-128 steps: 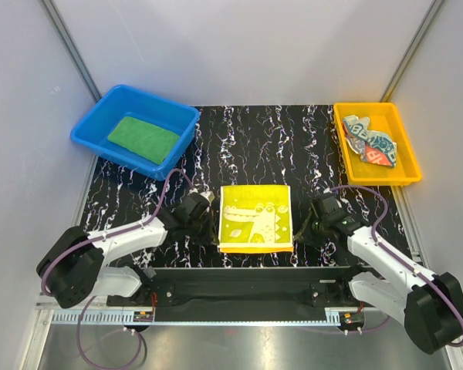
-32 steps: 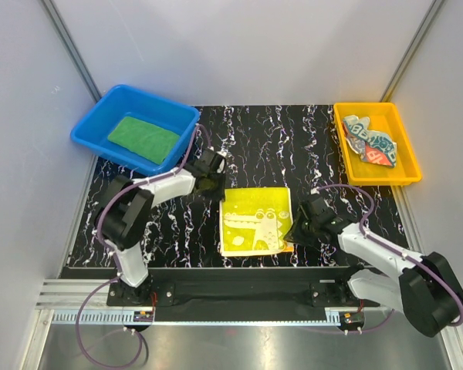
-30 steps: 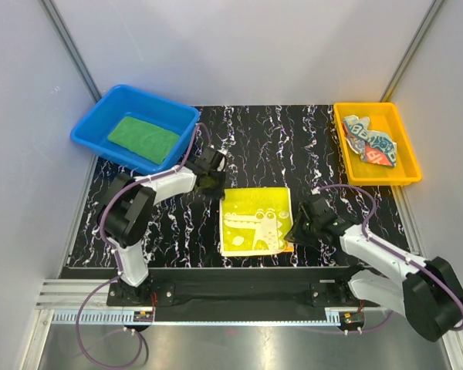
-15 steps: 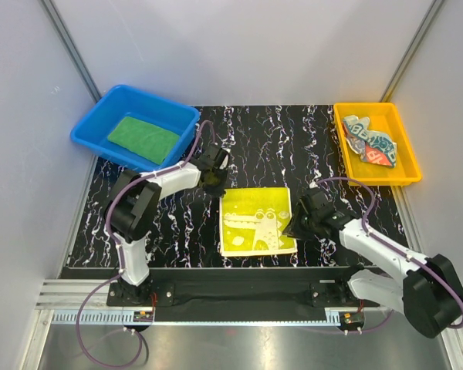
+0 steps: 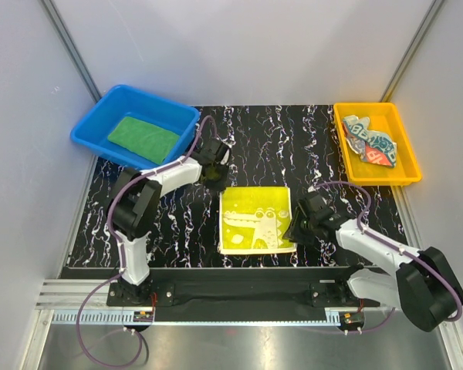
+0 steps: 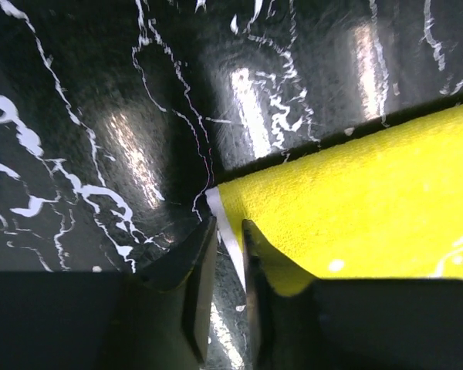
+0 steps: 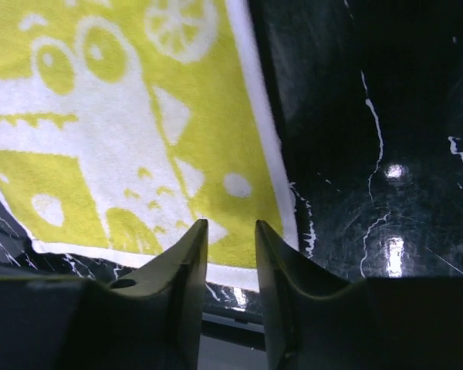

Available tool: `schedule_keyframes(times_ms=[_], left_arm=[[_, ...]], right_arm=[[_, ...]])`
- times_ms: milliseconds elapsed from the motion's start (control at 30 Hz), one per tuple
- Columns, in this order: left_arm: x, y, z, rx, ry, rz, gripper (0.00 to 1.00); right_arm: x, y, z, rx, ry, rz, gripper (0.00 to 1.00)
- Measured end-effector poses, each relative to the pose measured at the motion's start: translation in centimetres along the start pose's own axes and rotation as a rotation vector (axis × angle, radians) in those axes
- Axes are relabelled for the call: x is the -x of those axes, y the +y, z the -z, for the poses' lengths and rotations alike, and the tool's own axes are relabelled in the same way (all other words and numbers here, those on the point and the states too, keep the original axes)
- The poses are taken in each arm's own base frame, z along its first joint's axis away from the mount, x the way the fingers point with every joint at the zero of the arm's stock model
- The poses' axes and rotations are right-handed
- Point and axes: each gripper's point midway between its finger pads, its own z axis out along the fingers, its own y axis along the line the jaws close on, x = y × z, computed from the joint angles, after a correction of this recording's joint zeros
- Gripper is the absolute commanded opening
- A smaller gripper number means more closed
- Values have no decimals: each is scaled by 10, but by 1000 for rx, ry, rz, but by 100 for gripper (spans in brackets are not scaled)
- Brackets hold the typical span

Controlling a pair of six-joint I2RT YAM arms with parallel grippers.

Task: Fold and stack the towels
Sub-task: Fold the towel

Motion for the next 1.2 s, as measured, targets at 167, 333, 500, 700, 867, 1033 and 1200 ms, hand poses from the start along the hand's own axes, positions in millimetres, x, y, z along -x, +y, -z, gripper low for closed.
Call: schedule_keyframes(times_ms=[167,333,500,700,867,1033,1200], left_arm=[[22,-2,16,-27,-31,-68,39],[34,-2,22,-91,-47,-144,51],[27,-5,22,-185,-13,-236,54],[8,-12,5,-272,62,-314,54],[-3,-8,-4,-294,106,-330,54],[2,-2,-5,-296,99,-346,54],[6,1,-7,-295,102,-362,49]], right_arm=[[46,45,21,57,-73,125,52],[115,88,26,224,-154,239,55],[173,70,-6,251,-76,257,54],[204,48,-46,294,74,376,61],[193,42,-65,354,192,490,60],[174,36,-69,444,293,547,50],[170,33,-74,494,328,577,33]])
